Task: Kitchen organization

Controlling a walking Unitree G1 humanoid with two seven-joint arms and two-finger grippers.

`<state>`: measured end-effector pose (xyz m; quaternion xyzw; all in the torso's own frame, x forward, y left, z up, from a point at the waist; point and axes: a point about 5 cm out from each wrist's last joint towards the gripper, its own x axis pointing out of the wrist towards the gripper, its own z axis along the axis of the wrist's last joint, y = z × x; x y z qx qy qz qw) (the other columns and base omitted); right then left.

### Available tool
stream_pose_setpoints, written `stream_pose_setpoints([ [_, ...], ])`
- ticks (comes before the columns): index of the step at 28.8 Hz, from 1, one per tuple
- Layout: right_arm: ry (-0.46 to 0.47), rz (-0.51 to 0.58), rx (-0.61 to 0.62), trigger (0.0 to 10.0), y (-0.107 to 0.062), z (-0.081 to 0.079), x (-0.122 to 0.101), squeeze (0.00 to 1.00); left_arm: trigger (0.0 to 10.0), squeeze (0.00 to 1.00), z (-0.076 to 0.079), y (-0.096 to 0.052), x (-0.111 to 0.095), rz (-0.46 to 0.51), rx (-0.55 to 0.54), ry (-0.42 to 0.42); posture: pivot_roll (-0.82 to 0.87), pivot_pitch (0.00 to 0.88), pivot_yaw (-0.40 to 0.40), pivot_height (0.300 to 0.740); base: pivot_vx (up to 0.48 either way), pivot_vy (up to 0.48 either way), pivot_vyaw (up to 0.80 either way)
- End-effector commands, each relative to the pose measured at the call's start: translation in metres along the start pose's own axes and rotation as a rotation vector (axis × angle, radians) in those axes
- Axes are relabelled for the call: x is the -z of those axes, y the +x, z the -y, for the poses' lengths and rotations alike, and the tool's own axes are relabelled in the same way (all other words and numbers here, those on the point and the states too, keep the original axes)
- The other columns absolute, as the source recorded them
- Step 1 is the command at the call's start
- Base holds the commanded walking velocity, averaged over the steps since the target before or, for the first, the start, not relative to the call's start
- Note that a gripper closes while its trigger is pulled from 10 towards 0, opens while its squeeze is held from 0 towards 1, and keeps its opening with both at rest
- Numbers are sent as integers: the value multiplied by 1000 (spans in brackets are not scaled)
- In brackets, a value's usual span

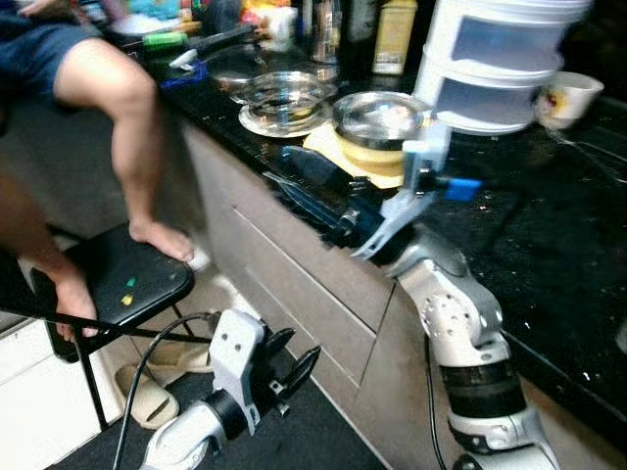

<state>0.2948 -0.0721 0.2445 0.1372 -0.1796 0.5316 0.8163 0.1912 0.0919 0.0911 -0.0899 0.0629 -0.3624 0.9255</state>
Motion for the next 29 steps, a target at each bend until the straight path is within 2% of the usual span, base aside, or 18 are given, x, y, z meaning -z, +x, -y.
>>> stream_pose_setpoints([
  [1,-25,-19,6,10000,0,1,1,0,10000,0,4,1,0,-6,29,-13,58,0,0,740,334,0,0],
  [5,-52,-45,33,10000,1,5,2,0,10000,0,5,2,0,-11,43,-22,58,0,-1,740,330,0,0],
  [8,-115,-100,76,10000,4,11,6,0,10000,0,6,3,-1,-15,59,-33,55,0,-3,740,331,0,0],
  [20,-147,-76,122,10000,6,20,-6,0,10000,0,8,4,0,-24,90,-45,52,0,-3,740,333,0,0],
  [24,-280,-119,142,10000,9,27,-18,0,10000,0,9,5,1,-30,112,-66,54,0,-6,740,258,0,0],
  [25,-280,-119,142,10000,9,27,-18,0,10000,0,9,5,1,-30,112,-66,54,0,-6,740,0,0,0],
  [26,-384,-182,138,10000,8,33,-27,0,10000,0,13,5,2,-38,149,-84,54,0,-8,740,0,0,0],
  [27,-384,-182,138,10000,8,33,-27,0,10000,0,13,5,2,-38,149,-84,54,0,-8,740,0,0,0],
  [28,-448,-218,133,10000,6,39,-38,0,10000,0,18,5,3,-51,195,-112,54,0,-10,740,0,0,0],
  [29,-448,-218,133,10000,6,39,-38,0,10000,0,18,5,3,-51,195,-112,54,0,-10,740,0,0,0],
])
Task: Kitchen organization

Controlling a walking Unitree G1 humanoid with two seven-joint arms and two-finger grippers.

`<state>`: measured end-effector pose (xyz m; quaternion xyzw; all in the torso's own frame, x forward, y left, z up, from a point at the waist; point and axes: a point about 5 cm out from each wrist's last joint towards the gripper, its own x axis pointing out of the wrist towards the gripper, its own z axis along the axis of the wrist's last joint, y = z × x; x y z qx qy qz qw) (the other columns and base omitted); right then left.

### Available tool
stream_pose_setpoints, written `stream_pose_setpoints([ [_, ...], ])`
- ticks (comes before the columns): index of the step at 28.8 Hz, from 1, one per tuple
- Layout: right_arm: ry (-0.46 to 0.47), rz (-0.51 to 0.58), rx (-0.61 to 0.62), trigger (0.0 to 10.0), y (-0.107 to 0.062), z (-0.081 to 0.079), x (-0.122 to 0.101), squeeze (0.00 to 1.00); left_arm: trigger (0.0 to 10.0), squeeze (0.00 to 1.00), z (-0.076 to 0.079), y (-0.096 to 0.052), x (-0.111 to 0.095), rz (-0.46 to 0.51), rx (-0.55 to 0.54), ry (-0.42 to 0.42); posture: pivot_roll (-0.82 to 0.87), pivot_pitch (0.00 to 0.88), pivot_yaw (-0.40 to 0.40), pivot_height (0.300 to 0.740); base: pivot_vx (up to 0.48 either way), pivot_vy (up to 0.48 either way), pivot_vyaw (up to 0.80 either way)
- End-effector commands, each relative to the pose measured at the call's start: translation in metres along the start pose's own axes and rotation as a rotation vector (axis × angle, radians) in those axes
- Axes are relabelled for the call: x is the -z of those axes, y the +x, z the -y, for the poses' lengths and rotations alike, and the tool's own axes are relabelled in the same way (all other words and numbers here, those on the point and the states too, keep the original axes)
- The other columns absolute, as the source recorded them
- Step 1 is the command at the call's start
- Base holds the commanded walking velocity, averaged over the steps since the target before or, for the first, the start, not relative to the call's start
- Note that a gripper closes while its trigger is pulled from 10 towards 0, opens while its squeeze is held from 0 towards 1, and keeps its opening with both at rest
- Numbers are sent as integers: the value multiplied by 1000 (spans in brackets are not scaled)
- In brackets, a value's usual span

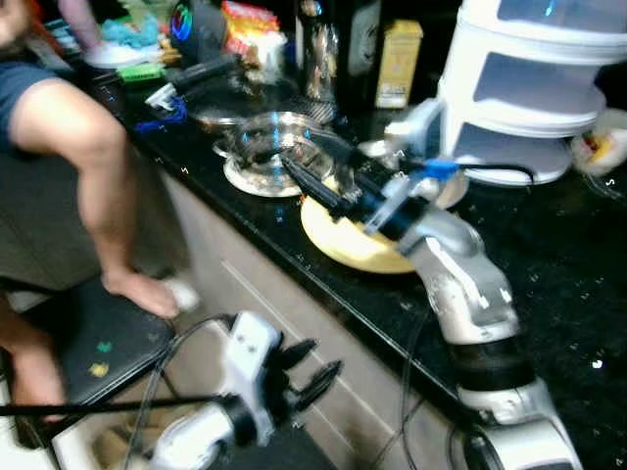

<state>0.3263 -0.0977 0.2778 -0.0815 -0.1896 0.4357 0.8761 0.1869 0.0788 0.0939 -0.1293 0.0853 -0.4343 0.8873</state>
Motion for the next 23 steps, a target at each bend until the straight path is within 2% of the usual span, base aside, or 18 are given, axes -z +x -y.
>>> stream_pose_setpoints([
  [1,-68,-18,-8,10000,-1,7,-6,0,10000,0,7,0,5,-27,55,-42,54,0,-10,740,0,0,0],
  [6,-182,-77,-9,10000,-7,23,-20,0,10000,0,10,0,7,-34,106,-91,45,0,-12,740,0,0,0],
  [11,-245,-114,-35,10000,-7,27,-25,0,10000,0,13,-1,9,-48,155,-127,42,0,-12,740,0,0,0],
  [12,-288,-140,-60,10000,-7,27,-27,0,10000,0,14,-1,9,-53,172,-139,42,0,-11,740,0,0,0],
  [13,-388,-222,-120,10000,-9,30,-29,0,10000,0,14,-1,10,-61,191,-156,44,0,-13,740,0,0,0],
  [14,-451,-293,-139,10000,-11,33,-28,0,10000,0,14,-1,10,-62,195,-161,44,0,-17,740,0,0,0],
  [17,-585,-473,-143,10000,-22,52,-26,0,10000,0,13,-1,11,-62,196,-165,44,0,-20,740,0,0,0],
  [21,-680,-673,-175,10000,-37,69,-27,0,10000,0,12,1,11,-61,200,-169,41,0,-27,740,0,0,0],
  [22,-680,-673,-175,10000,-37,69,-27,0,10000,0,12,1,11,-61,200,-169,41,0,-27,740,0,0,0],
  [23,-691,-720,-193,10000,-41,71,-28,0,10000,0,12,1,11,-60,202,-170,40,0,-30,740,0,0,0],
])
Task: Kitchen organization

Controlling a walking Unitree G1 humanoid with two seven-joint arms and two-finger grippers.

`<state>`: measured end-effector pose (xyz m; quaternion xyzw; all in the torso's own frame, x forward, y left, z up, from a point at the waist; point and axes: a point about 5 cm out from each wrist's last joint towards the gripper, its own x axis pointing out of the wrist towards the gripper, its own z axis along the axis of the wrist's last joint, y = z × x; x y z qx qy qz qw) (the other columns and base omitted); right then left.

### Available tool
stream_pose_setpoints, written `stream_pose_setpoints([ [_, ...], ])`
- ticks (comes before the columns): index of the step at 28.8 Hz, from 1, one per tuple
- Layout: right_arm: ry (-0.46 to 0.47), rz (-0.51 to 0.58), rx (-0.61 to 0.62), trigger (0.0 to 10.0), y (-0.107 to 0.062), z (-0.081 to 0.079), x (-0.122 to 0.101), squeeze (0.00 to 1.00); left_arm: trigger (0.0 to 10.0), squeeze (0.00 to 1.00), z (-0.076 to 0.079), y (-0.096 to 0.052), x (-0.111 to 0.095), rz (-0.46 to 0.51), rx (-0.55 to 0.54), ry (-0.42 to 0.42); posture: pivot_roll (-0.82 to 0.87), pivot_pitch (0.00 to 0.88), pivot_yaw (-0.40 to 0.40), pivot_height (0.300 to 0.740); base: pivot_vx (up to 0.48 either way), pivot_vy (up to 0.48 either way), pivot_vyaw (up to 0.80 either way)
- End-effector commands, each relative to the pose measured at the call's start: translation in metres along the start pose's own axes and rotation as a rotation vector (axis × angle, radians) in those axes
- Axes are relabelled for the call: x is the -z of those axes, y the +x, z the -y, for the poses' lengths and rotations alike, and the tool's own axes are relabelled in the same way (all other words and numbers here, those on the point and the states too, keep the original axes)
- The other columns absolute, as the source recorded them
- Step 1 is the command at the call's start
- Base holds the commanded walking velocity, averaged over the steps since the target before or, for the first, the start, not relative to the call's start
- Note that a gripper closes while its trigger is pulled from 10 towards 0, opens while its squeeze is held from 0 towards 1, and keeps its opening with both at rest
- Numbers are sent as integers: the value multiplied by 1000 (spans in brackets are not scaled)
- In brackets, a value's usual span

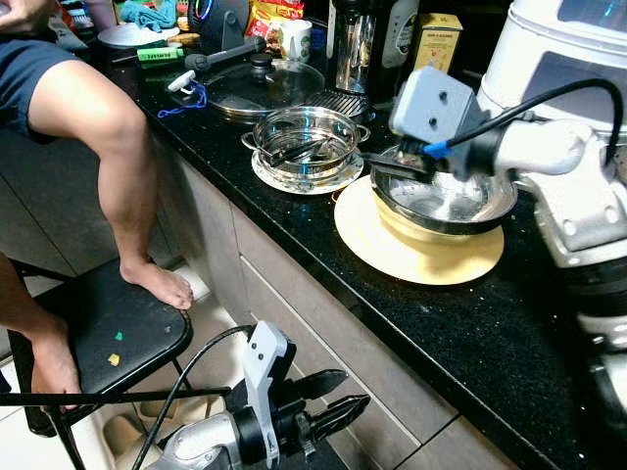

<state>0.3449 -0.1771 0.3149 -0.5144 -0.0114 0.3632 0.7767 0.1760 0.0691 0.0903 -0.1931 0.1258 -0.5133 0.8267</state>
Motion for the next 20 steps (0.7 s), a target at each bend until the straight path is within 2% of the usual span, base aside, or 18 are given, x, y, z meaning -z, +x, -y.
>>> stream_pose_setpoints([
  [1,-44,-50,-55,10000,-1,0,1,0,10000,0,-1,0,3,-11,9,-21,40,0,-33,740,0,0,0],
  [7,-60,-90,-162,10000,-16,5,6,0,10000,0,-1,1,4,-9,14,-26,37,0,-36,740,0,0,0],
  [9,-39,-57,-172,10000,-25,11,7,0,10000,0,-1,1,5,-9,15,-27,37,0,-36,740,0,0,0],
  [11,25,54,-198,10000,-41,25,3,0,10000,0,-1,2,6,-11,20,-31,28,0,-37,740,0,0,0],
  [15,38,49,-198,10000,-47,31,8,0,10000,0,-1,2,6,-12,22,-32,27,0,-37,740,0,0,0],
  [17,22,26,-256,10000,-59,30,15,0,10000,0,-1,2,7,-14,24,-34,27,0,-36,740,0,0,-706],
  [20,28,19,-269,10000,-64,31,17,0,10000,0,-1,2,8,-16,26,-35,23,0,-33,740,0,0,-690],
])
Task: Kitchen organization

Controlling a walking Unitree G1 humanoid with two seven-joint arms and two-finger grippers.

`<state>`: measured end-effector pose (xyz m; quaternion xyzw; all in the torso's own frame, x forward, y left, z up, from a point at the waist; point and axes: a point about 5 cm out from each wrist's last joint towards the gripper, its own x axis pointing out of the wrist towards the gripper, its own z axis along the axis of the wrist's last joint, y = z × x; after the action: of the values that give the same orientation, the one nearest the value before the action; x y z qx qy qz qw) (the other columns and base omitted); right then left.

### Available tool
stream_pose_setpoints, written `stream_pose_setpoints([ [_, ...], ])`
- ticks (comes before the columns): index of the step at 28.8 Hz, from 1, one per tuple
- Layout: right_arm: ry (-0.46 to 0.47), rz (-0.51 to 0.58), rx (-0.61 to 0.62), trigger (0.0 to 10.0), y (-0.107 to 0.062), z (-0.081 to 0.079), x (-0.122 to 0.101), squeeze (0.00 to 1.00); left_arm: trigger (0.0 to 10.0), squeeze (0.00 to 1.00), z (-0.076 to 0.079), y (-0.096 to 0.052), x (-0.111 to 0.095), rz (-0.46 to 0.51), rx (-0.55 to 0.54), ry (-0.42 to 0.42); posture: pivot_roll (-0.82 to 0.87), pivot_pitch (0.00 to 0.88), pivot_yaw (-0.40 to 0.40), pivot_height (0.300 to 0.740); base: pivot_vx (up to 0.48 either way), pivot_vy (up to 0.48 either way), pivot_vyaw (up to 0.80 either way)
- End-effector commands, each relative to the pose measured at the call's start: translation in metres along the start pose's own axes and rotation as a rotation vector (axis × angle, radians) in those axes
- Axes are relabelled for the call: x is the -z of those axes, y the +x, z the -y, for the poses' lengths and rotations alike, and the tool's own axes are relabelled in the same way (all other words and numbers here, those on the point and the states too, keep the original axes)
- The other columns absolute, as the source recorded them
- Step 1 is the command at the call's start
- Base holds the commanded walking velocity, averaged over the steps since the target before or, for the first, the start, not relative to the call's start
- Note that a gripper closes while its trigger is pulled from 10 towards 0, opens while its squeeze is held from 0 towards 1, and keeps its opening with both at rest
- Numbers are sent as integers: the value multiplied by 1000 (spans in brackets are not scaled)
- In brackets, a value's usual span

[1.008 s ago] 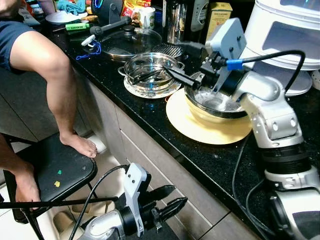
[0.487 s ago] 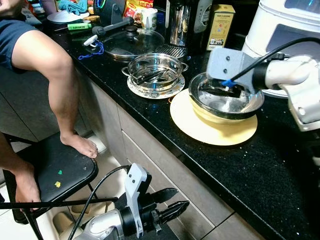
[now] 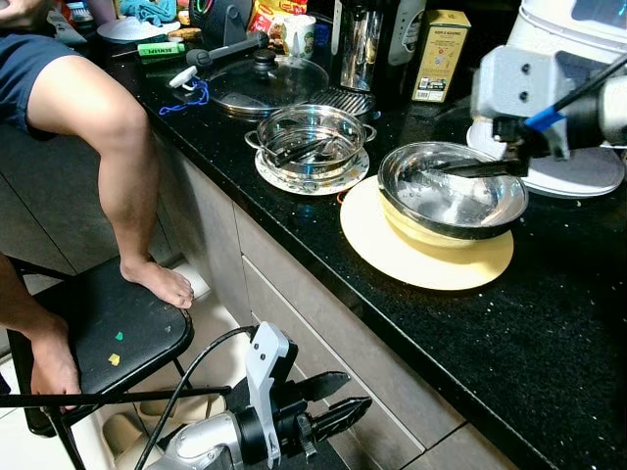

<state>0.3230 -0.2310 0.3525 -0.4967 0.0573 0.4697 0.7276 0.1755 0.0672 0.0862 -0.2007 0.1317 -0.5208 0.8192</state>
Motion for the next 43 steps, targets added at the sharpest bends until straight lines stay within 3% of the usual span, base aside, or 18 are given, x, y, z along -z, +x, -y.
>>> stream_pose_setpoints([
  [1,-2,0,-6,10000,-5,1,1,0,10000,0,-1,0,4,-10,7,-16,20,0,-32,740,0,0,0],
  [15,-44,-88,-156,10000,-9,-9,11,0,10000,0,-3,0,7,-14,14,-23,14,0,-33,740,0,0,0],
  [26,-58,-157,-253,10000,18,-27,21,0,10000,0,-4,0,10,-24,18,-20,17,0,-27,740,0,0,0],
  [36,-66,-133,-298,10000,30,-37,19,0,10000,0,-5,0,10,-26,17,-19,17,0,-26,740,0,0,0],
  [43,-63,-114,-330,10000,47,-52,20,0,10000,0,-8,1,12,-27,17,-23,17,0,-23,740,0,0,0],
])
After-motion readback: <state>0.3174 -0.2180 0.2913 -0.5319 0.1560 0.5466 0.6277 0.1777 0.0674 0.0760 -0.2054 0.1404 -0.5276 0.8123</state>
